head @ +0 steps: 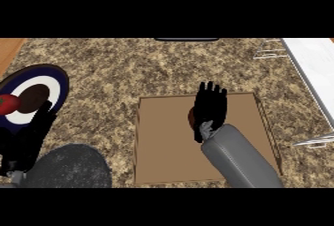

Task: Pick the cupcake from the tray and place it in the tiered shelf

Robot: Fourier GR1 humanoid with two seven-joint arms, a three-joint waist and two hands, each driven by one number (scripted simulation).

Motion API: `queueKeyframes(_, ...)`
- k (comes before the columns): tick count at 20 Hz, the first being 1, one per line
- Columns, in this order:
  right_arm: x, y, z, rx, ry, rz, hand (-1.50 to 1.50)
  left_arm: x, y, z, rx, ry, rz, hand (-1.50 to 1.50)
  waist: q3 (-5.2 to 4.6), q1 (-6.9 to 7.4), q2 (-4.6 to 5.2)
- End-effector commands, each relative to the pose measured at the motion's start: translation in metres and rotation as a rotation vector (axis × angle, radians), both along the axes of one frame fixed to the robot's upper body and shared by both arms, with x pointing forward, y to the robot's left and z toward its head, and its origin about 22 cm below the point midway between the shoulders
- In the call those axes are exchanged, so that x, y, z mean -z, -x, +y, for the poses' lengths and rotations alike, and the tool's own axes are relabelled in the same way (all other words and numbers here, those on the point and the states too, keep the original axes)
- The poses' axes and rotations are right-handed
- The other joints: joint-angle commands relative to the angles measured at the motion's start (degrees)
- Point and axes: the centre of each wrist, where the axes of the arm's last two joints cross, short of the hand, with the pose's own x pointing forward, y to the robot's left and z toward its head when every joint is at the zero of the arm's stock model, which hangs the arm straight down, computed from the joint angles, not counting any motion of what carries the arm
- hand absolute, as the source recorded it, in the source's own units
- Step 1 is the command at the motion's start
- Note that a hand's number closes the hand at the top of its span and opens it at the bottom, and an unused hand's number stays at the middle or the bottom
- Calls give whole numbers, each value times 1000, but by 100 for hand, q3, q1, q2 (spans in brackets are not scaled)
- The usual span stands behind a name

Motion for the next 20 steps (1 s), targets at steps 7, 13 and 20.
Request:
queueKeyframes(7, 24, 0, -25, 97, 35, 52, -150, 3, 7, -3, 11, 2, 4, 0, 2, 8, -2)
queueKeyframes(13, 28, 2, -12, 66, -14, 48, 150, 4, 11, 1, 8, 3, -10, 0, 1, 17, 3)
queueKeyframes(20, 42, 6, -22, 9, 69, -23, 150, 6, 18, 9, 12, -2, -10, 0, 2, 29, 2)
